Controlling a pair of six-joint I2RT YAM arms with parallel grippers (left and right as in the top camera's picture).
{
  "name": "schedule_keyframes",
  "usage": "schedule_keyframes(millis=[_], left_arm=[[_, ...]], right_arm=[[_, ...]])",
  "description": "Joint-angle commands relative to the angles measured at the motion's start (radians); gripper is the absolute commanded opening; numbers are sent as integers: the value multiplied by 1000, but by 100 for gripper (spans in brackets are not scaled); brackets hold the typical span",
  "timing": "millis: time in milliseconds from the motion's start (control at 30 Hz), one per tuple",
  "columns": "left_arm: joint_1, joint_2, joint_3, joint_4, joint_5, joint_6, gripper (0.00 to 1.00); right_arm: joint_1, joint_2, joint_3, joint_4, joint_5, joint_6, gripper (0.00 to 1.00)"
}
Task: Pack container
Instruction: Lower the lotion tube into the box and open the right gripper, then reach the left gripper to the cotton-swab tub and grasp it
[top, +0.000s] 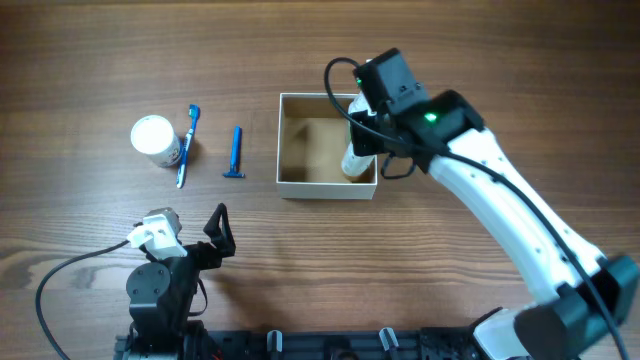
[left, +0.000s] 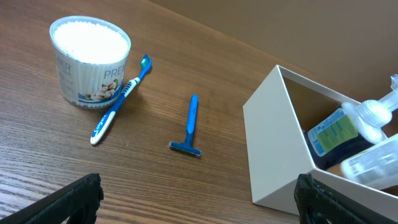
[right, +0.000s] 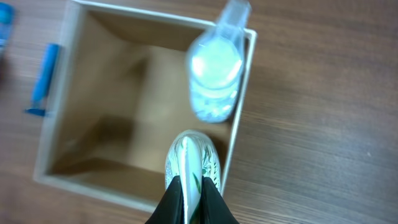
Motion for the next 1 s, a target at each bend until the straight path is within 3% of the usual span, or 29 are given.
schedule_keyframes(millis=[0, 33, 67, 100, 200, 267, 433, 567, 833, 967], left_arm=[[6, -5, -1, 2, 12, 6, 100], [6, -5, -1, 2, 12, 6, 100], [6, -5, -2, 2, 12, 6, 100], [6, -5, -2, 2, 12, 6, 100], [6, -5, -2, 2, 12, 6, 100], [6, -5, -1, 2, 12, 6, 100], [6, -5, -2, 2, 12, 6, 100], [6, -5, -1, 2, 12, 6, 100], [6, -5, -1, 52, 39, 5, 100], [6, 46, 127, -32, -5, 5, 99]], right_arm=[[0, 63, 18, 26, 77, 38, 4], [1, 82, 18, 37, 72, 38, 4], [1, 88, 18, 40, 68, 38, 12], [1, 87, 18, 43, 65, 37, 49], [-4, 18, 21, 37, 66, 37, 79], [-42, -122, 23, -2, 70, 69, 95], [-276, -378, 23, -164, 60, 199, 100], [-457, -431, 22, -225, 63, 190, 100], [-469, -387, 22, -234, 62, 188, 100], [-469, -373, 22, -233, 62, 188, 100]])
